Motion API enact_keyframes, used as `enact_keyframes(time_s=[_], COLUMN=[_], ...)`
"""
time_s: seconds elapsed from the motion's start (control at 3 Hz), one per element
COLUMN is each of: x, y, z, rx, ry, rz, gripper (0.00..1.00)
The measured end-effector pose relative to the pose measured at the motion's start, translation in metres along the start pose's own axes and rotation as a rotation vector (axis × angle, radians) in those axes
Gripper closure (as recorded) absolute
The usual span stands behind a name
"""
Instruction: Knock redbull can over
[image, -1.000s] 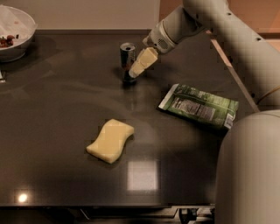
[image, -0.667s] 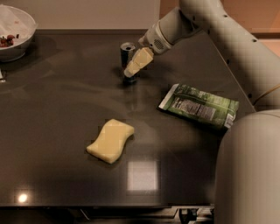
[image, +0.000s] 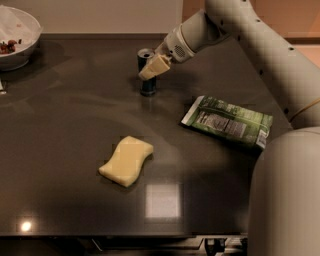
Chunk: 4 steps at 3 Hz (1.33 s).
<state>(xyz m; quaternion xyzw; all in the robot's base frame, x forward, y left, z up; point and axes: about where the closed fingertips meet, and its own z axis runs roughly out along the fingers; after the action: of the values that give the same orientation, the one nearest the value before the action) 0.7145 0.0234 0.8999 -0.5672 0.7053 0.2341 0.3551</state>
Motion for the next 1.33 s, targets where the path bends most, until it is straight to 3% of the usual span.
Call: enact_keyframes(time_s=[0.33,0.67,1.0,1.33], x=[-0.002,-0.005,-0.009,-0.006], y=[0.008,0.019,0.033,0.046], z=[-0.005,-0.013,-0.027,-0.040], rx=[-0.007,-0.012,-0.007,0.005], ry=[-0.010,0.020,0.130,0.270], rz=[0.002,-0.022,-0.094,-0.179], gripper=[0.65,0.87,1.00,1.00])
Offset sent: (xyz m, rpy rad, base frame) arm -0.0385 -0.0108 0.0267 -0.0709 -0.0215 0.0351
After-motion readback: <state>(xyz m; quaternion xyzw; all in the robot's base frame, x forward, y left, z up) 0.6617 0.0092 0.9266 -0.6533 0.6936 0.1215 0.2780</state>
